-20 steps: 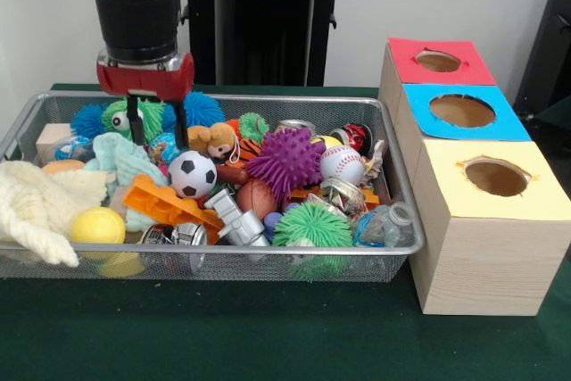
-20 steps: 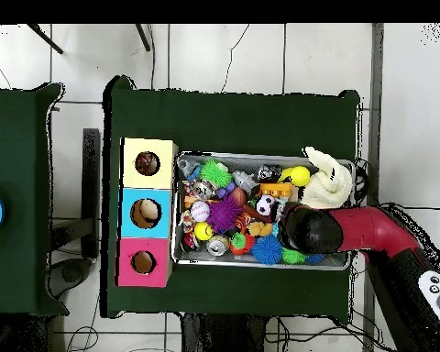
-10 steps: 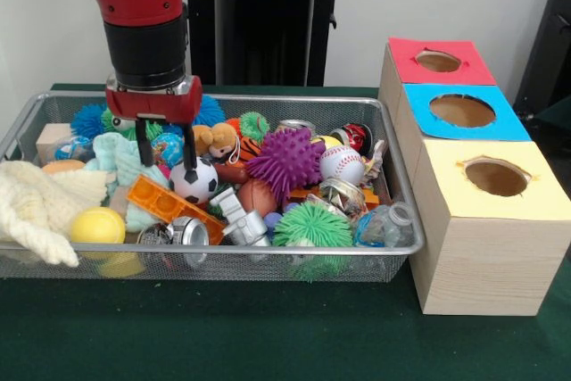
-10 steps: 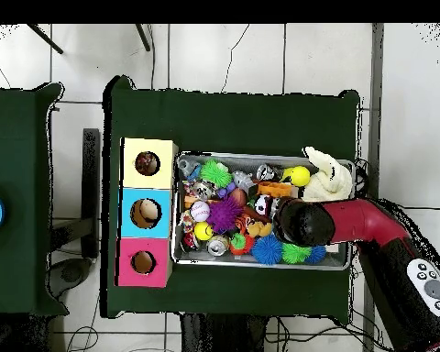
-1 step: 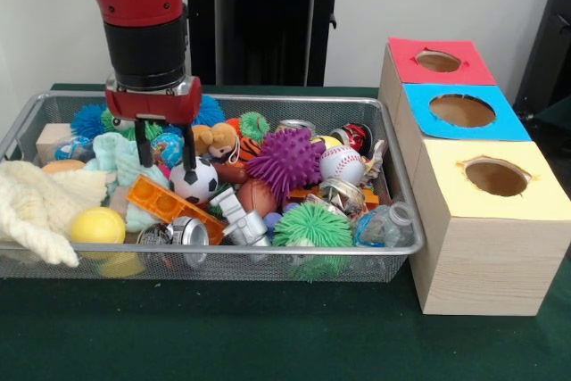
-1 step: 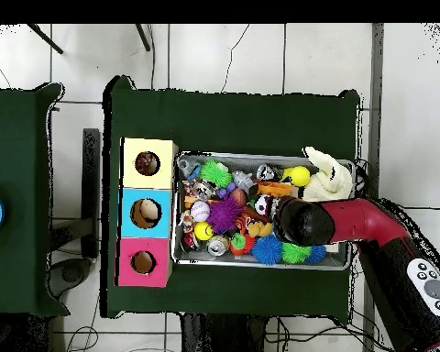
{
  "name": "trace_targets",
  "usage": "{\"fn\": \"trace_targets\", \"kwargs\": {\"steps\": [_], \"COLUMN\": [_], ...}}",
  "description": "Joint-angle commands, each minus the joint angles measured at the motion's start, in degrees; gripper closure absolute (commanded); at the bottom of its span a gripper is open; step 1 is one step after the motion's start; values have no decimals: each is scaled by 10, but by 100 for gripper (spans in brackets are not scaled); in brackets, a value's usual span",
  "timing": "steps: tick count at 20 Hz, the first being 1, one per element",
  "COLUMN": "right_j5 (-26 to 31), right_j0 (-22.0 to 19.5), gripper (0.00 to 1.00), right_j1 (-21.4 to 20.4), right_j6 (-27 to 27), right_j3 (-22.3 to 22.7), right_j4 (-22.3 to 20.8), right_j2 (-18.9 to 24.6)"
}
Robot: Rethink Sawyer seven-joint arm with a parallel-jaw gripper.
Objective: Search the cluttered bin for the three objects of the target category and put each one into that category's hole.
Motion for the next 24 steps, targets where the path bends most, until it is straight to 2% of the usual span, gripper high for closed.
{"fn": "trace_targets", "kwargs": {"steps": [1, 5, 9, 12, 19, 24], "right_j5": [26, 31, 37, 34, 33, 27], "right_j0": [-26, -38, -41, -48, -38, -39], "gripper": [0, 0, 0, 0, 0, 0], "right_j1": [-21, -38, -34, -43, -25, -28], "right_j6": [-151, -154, -159, -166, -163, -154], "right_j3": [24, 49, 46, 61, 48, 51], "right_j4": [-38, -33, -34, -42, -54, -51], "right_j2": [-4, -3, 2, 3, 2, 3]}}
